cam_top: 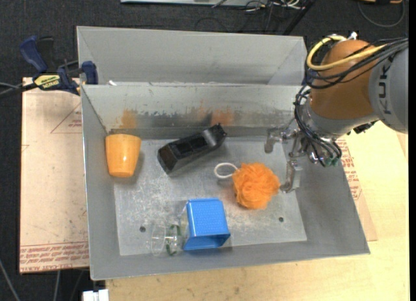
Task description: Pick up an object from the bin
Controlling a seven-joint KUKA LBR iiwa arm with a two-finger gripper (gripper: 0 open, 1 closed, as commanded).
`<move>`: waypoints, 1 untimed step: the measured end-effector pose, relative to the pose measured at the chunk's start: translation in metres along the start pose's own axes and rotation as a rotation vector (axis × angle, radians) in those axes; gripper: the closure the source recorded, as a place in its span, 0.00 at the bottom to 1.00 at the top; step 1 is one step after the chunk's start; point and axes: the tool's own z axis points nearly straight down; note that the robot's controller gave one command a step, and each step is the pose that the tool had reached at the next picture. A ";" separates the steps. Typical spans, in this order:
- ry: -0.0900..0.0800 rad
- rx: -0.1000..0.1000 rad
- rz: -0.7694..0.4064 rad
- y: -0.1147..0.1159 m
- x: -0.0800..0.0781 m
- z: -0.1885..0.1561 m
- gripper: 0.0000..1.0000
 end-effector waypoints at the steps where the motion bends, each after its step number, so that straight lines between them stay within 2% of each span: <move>1: -0.016 0.004 0.012 0.015 0.010 0.030 0.00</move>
Offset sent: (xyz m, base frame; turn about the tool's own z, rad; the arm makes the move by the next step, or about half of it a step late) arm -0.0181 0.0173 -0.0778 -0.4118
